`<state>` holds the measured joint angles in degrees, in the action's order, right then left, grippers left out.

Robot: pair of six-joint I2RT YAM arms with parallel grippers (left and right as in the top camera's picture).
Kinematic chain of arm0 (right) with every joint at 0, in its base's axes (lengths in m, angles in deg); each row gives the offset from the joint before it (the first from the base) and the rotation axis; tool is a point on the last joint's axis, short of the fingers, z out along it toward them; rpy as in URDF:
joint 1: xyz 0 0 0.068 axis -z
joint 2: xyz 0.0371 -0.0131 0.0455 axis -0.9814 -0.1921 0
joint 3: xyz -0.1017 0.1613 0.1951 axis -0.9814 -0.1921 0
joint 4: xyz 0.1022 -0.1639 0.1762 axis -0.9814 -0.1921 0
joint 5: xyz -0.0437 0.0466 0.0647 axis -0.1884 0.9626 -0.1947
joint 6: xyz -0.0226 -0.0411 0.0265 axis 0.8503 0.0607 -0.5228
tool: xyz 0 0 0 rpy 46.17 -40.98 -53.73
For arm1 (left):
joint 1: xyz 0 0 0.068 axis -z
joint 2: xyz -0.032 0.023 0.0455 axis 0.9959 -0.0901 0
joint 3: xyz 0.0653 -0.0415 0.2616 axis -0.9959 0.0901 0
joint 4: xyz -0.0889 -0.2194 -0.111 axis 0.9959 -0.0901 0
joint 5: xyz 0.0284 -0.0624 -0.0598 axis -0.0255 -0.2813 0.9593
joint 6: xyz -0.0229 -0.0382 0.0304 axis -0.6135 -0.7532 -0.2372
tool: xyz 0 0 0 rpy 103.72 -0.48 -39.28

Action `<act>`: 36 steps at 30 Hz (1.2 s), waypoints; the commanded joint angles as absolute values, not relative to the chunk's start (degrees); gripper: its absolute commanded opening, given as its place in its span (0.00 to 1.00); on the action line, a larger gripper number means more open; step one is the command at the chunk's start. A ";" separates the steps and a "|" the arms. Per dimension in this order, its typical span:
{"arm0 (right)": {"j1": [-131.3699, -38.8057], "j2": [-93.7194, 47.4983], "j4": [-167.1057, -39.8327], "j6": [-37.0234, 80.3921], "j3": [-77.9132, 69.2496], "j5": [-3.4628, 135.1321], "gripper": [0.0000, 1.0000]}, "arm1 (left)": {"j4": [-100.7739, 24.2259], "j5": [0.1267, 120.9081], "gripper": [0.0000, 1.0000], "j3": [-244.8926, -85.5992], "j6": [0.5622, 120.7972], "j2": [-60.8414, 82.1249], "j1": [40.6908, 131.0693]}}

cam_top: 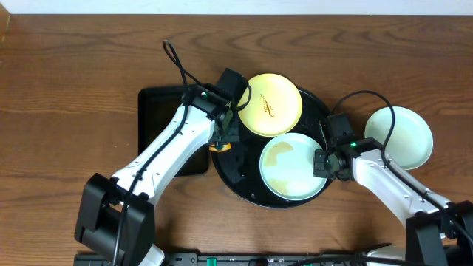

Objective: Clean dirty plates on tray and stack at the side
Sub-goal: 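Carry the sponge with the left gripper back over the black sponge tray, then lift the pale green plate with the right gripper and stack it on the right plate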

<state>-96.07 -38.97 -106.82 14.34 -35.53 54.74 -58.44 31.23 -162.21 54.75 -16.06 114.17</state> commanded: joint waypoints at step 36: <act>-85.27 -39.97 -102.54 35.43 -31.93 70.57 0.26 | -58.74 30.92 0.08 -162.21 54.68 -15.05 114.02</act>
